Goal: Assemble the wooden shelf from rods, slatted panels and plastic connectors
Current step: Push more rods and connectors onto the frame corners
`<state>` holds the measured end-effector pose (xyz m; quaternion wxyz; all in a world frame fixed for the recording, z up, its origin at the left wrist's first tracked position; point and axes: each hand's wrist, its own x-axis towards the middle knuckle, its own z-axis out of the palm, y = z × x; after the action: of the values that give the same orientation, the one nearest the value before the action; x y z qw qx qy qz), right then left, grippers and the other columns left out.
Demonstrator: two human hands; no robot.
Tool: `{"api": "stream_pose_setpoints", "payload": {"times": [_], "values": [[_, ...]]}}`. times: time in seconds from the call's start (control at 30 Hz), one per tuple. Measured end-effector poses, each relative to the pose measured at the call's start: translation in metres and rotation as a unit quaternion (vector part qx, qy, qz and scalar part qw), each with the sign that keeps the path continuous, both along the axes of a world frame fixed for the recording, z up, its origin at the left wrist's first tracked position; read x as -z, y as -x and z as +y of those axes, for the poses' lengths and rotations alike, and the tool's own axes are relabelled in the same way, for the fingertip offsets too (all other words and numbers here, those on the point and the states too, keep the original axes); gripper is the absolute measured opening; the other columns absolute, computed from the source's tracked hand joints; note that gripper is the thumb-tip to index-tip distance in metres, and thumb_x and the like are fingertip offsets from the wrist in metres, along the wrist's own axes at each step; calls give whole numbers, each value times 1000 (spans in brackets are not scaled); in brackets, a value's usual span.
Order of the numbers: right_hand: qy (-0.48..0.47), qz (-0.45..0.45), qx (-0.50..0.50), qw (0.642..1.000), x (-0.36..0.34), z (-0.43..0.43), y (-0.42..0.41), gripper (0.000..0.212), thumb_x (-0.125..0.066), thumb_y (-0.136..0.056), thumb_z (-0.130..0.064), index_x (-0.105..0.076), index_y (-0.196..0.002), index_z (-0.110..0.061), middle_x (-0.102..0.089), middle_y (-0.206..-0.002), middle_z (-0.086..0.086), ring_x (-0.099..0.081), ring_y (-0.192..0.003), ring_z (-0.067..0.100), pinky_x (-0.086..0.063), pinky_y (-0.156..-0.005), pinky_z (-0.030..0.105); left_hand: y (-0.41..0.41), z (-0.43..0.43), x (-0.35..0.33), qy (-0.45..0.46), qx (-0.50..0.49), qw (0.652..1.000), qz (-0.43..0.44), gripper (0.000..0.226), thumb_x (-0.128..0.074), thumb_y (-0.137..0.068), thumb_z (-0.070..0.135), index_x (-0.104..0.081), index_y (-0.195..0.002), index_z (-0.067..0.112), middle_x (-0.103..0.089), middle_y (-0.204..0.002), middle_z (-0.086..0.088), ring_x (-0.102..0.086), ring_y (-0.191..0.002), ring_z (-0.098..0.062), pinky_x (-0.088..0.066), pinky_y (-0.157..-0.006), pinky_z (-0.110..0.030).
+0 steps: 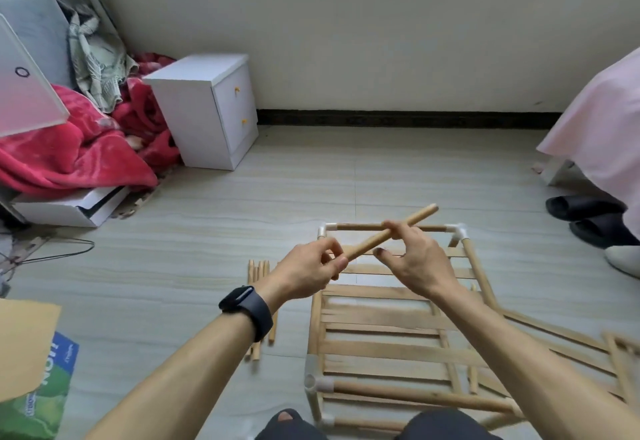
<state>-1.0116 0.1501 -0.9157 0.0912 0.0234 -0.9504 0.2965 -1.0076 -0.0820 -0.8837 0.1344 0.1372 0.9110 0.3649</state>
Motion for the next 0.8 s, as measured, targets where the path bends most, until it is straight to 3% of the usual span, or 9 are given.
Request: {"api": "stream_pose_setpoints", "payload": {"times": [0.07,0.17,0.27,0.33,0.37,0.43,0.57,0.73,0.8], "values": [[-61,19,36,997,6,10,-6,25,-59,-97,-42,-53,-121,-38,-69,-110,-6,-67,-99,27,-50,-69,39,-6,7,4,-11,31,999,-3,19,-59,-95,56,-63,-99,38,-72,-87,12,-67,-80,-5,-59,-75,-32],[-60,74,87,992,14,33,-15,21,-56,-100,-36,-59,-121,-32,-71,-105,-2,-67,-94,26,-44,-69,36,-19,11,22,62,75,994,41,62,-49,-77,88,-58,-120,45,-63,-120,15,-54,-112,-3,-50,-97,-36],[57,63,104,991,7,52,-24,14,-55,-101,-43,-60,-113,-37,-71,-98,-2,-70,-85,20,-53,-74,35,-39,18,55,222,181,954,89,103,-39,-63,103,-26,-151,51,-24,-164,6,-8,-153,-19,-13,-124,-56],[163,45,101,980,0,59,-30,19,-52,-101,-50,-58,-105,-32,-73,-88,-2,-72,-69,13,-59,-71,40,-49,28,76,267,254,926,78,107,-41,-61,103,-2,-151,61,9,-168,8,24,-152,-30,15,-114,-69],[208,40,101,972,-4,63,-34,26,-51,-101,-52,-58,-103,-27,-74,-81,0,-72,-64,12,-60,-70,41,-50,33,84,280,276,917,70,105,-43,-62,101,5,-148,65,18,-167,9,29,-149,-35,21,-107,-72],[269,30,103,957,-9,72,-48,39,-49,-101,-58,-61,-100,-21,-74,-72,1,-73,-64,14,-58,-69,38,-46,39,91,302,287,907,64,101,-41,-63,101,12,-143,71,25,-164,11,26,-149,-41,23,-103,-77],[271,36,154,949,2,107,-88,43,-46,-100,-60,-63,-94,-21,-68,-60,2,-70,-61,12,-53,-66,32,-22,45,92,357,287,885,86,99,-30,-64,104,17,-144,69,25,-163,11,21,-151,-40,13,-108,-79],[265,80,267,923,31,142,-132,54,-44,-95,-70,-63,-88,-20,-62,-50,1,-64,-49,12,-52,-52,22,-6,51,102,338,260,897,114,98,-24,-69,96,26,-145,57,20,-167,-5,24,-152,-31,11,-120,-59],[257,93,298,915,44,150,-143,56,-43,-94,-70,-62,-85,-19,-62,-50,1,-64,-47,13,-51,-51,24,-8,54,108,328,250,901,132,98,-19,-70,91,28,-146,52,22,-166,-11,24,-152,-28,14,-122,-50]]}}
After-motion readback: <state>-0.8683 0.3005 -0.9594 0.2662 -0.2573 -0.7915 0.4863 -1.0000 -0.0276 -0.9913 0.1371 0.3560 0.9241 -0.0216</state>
